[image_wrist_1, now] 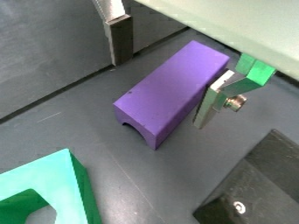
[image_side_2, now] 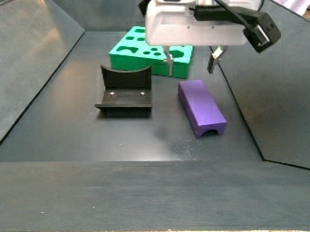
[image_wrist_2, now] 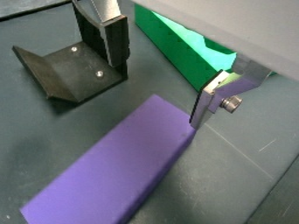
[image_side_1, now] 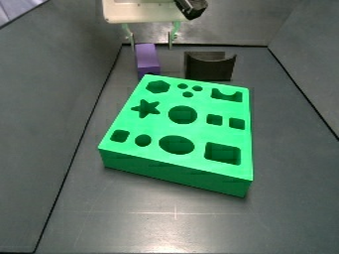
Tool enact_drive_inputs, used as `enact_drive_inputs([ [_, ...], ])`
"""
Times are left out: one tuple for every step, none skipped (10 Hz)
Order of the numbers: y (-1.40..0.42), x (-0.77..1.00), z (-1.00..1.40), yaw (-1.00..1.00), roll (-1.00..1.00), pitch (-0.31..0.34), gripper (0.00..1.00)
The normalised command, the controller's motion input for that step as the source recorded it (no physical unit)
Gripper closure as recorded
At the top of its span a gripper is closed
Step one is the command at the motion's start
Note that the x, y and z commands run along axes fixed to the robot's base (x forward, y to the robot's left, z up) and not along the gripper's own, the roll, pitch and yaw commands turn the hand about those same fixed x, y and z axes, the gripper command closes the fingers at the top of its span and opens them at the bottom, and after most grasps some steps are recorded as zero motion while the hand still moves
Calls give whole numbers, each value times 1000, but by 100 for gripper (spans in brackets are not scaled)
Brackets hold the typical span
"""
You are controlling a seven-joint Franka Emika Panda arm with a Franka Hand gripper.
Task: Pick up the arch object. Move up. Place the arch object on the fixture. Regrasp the arch object. Rotate the arch object. Move to above the board. Insert the arch object.
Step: Pick up the arch object.
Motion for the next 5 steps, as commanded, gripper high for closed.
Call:
enact_drive_inputs([
  [0,-37,-383,146,387,-197,0],
  [0,0,-300,143,399,-209,0],
  [0,80,-263,109,419,-191,0],
  [0,106,-217,106,453,-176,0],
  [0,123,-203,109,466,-171,0],
])
